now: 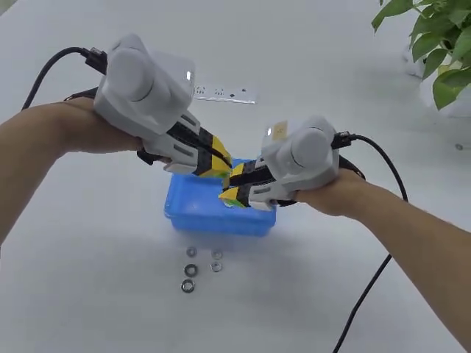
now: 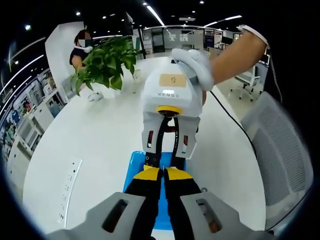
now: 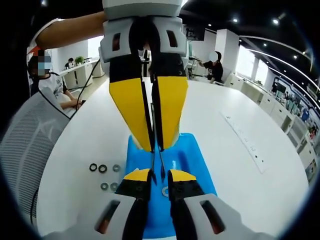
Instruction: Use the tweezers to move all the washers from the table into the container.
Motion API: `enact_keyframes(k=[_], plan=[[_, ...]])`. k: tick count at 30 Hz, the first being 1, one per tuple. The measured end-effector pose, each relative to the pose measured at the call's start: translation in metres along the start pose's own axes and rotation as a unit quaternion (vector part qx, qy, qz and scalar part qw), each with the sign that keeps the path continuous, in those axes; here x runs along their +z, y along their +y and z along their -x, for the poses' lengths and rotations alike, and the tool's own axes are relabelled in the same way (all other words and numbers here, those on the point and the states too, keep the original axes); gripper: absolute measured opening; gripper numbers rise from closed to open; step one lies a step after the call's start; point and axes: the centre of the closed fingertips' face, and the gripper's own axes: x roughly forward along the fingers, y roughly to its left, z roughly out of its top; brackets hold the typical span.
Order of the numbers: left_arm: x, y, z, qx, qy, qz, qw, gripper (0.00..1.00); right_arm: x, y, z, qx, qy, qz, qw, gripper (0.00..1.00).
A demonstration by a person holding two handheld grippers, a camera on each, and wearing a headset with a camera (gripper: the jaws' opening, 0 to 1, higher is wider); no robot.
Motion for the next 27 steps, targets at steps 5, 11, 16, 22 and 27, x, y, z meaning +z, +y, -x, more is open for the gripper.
enact_keyframes(k=[5, 11, 16, 22, 27], plan=[[0.006, -0.004, 0.008, 0.002, -0.006, 0.0, 1.0, 0.06, 0.005, 0.006, 0.002, 0.001, -0.002, 0.005, 1.0, 0.12], [0.008, -0.011, 0.013, 0.002, -0.004, -0.003, 1.0, 0.06, 0.011, 0.012, 0.004, 0.003, -0.003, 0.01, 0.9999, 0.12], [0.01, -0.017, 0.017, 0.001, 0.0, -0.007, 1.0, 0.06, 0.015, 0.018, 0.006, 0.003, -0.006, 0.01, 0.9999, 0.12], [0.011, -0.026, 0.02, -0.002, 0.006, -0.012, 0.9999, 0.06, 0.018, 0.028, 0.008, 0.004, -0.01, 0.009, 0.9999, 0.12], [0.011, -0.036, 0.021, -0.003, 0.011, -0.013, 0.9999, 0.06, 0.019, 0.038, 0.008, 0.005, -0.01, 0.01, 0.9999, 0.12]])
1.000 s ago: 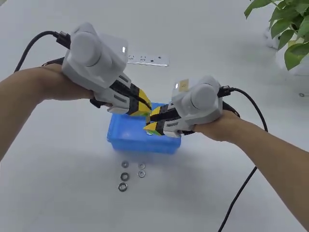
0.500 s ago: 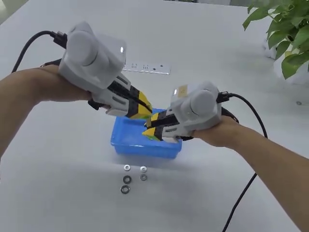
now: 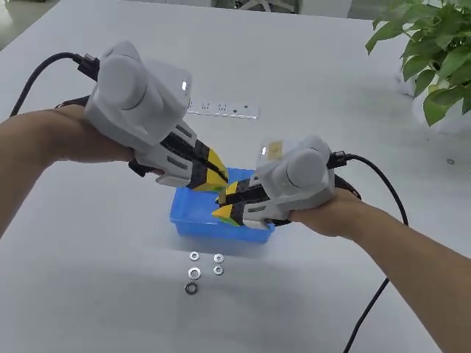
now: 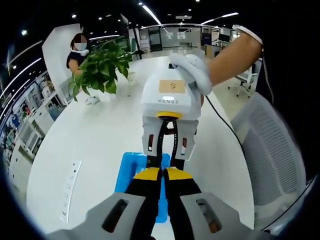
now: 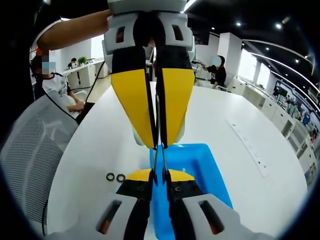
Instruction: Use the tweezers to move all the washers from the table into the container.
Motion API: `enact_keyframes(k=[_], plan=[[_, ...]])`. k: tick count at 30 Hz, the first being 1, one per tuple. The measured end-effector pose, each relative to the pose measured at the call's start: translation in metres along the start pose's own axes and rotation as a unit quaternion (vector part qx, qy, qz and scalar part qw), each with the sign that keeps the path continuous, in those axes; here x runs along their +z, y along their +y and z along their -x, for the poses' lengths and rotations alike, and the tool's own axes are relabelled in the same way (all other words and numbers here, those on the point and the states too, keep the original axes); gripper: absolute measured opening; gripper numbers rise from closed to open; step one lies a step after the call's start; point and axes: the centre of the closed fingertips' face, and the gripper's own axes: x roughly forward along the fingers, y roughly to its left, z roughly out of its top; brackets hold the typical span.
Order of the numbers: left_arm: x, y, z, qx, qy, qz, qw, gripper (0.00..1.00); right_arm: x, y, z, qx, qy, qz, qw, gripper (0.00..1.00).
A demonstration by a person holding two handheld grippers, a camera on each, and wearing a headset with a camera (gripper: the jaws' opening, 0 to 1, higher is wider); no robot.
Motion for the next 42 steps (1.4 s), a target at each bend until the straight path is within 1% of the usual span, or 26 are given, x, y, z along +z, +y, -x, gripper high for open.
enact_keyframes(k=[8, 11, 17, 21, 34, 38, 42], plan=[[-0.003, -0.015, 0.003, 0.0, 0.001, 0.006, 1.0, 0.06, 0.0, 0.014, 0.0, 0.005, -0.001, 0.001, 1.0, 0.12], [-0.004, -0.019, 0.003, 0.0, -0.001, 0.009, 1.0, 0.06, -0.001, 0.019, -0.001, 0.005, -0.002, 0.0, 1.0, 0.12], [-0.01, -0.028, -0.001, -0.003, 0.001, 0.014, 0.9999, 0.06, -0.007, 0.031, -0.005, 0.012, 0.0, -0.007, 0.9999, 0.12], [-0.013, -0.034, -0.005, -0.005, 0.001, 0.013, 0.9999, 0.06, -0.011, 0.036, -0.007, 0.016, 0.002, -0.009, 0.9998, 0.12], [-0.02, -0.046, -0.014, -0.02, 0.003, 0.018, 0.9996, 0.06, -0.025, 0.049, -0.012, 0.021, 0.005, -0.017, 0.9996, 0.12], [-0.023, -0.05, -0.018, -0.023, 0.003, 0.018, 0.9996, 0.06, -0.03, 0.055, -0.014, 0.026, 0.007, -0.018, 0.9995, 0.12], [-0.025, -0.054, -0.02, -0.027, 0.002, 0.024, 0.9994, 0.06, -0.032, 0.059, -0.016, 0.031, 0.008, -0.02, 0.9993, 0.12]])
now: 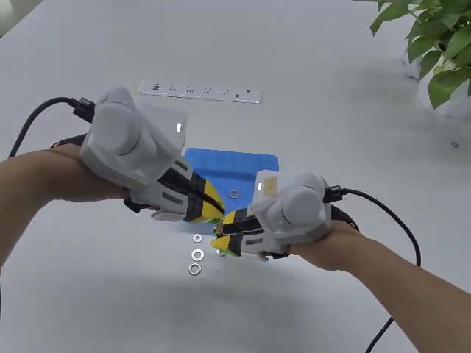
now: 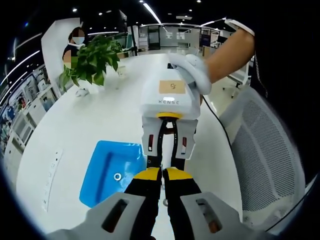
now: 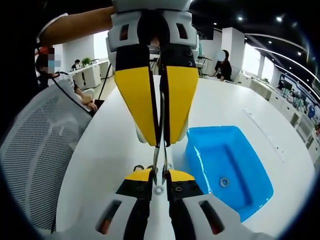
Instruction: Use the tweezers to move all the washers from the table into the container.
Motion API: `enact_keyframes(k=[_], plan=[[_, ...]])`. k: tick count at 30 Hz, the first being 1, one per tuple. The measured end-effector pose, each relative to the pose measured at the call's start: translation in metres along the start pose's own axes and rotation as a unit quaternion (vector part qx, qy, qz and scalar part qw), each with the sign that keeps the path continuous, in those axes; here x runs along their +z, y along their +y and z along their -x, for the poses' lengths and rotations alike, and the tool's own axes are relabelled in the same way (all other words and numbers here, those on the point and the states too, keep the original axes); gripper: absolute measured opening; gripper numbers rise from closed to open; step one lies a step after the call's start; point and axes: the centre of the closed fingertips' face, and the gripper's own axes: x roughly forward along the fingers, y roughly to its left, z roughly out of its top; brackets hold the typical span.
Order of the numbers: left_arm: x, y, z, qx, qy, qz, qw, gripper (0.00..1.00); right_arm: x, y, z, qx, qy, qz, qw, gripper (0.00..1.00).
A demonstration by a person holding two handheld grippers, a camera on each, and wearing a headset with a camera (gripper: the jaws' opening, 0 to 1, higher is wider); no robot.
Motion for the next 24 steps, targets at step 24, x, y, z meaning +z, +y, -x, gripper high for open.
enact_keyframes(k=[24], plan=[[-0.014, -0.01, -0.011, -0.014, -0.002, 0.016, 0.9998, 0.06, -0.015, 0.007, -0.011, -0.001, 0.007, 0.001, 1.0, 0.12]])
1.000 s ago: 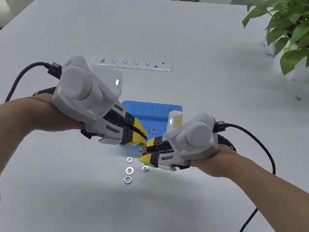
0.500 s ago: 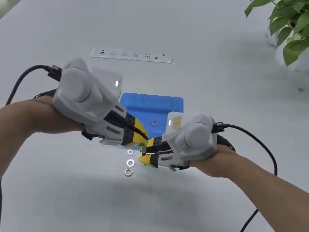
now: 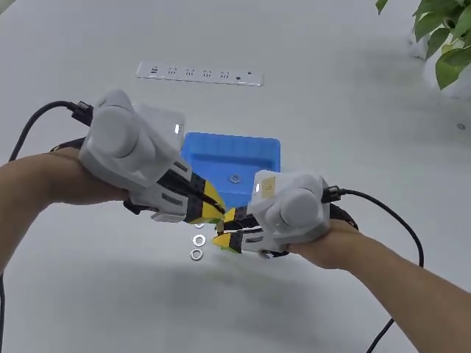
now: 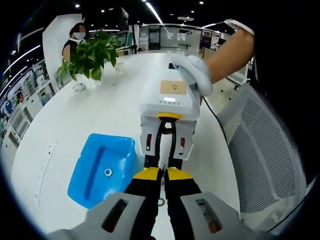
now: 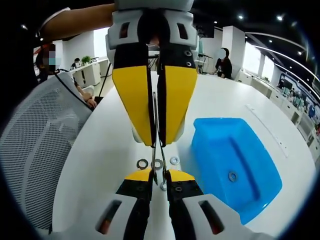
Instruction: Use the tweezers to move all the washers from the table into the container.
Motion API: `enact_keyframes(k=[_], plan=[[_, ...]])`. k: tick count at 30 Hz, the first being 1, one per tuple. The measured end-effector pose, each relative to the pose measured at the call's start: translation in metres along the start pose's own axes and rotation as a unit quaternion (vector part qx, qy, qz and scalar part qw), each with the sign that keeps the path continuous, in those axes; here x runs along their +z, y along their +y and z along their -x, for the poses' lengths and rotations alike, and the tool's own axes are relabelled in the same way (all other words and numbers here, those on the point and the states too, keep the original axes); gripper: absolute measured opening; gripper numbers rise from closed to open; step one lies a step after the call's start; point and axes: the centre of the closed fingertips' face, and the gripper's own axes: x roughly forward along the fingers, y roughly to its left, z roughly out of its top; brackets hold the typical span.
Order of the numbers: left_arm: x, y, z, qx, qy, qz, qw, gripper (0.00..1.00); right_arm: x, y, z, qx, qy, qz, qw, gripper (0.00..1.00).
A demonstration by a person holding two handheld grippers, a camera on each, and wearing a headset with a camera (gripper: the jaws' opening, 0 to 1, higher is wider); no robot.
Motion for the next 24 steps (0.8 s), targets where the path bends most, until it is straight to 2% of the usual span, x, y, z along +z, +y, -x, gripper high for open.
enact_keyframes(k=[8, 24], plan=[[-0.0049, -0.0005, -0.0044, -0.003, 0.0, 0.004, 1.0, 0.06, -0.005, 0.0003, -0.003, 0.001, 0.003, -0.001, 1.0, 0.12], [-0.0038, 0.0026, -0.0051, -0.002, -0.004, 0.01, 0.9999, 0.06, -0.0055, -0.0004, -0.0027, -0.001, 0.004, -0.009, 1.0, 0.1]])
